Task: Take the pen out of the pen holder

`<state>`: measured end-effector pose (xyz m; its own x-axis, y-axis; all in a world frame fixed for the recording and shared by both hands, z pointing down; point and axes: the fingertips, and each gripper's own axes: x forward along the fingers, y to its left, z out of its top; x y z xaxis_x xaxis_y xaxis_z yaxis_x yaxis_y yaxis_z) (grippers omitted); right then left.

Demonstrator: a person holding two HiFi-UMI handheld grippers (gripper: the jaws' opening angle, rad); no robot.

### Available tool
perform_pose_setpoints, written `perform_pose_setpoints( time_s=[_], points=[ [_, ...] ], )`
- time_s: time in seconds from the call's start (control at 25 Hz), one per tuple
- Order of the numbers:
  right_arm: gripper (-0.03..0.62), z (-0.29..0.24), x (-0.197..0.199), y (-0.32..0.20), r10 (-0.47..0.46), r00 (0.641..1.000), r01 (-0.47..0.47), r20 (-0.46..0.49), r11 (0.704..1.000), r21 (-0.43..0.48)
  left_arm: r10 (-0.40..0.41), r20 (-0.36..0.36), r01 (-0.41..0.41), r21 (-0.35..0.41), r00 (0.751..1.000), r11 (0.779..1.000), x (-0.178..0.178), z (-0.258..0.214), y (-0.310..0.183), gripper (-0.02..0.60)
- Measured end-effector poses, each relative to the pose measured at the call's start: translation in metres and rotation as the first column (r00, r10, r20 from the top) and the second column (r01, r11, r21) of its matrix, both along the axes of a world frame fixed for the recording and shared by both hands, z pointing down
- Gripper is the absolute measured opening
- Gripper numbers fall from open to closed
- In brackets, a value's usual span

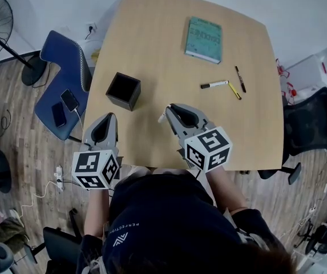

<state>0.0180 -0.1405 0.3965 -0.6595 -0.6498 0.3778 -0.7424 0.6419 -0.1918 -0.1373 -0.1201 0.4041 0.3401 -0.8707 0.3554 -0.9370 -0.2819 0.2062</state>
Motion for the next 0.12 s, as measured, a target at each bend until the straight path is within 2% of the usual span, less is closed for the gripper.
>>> perform_pose_setpoints(
  time_s=[0.12],
  points=[
    [0.032,-0.0002,-0.0007,-0.0007,0.0,1.0,0.0,0.0,1.0,-0.003,0.002,0.001,-0.002,0.0,1.0,1.0,-0.0002,-0.0011,-0.0016,0.006]
  ],
)
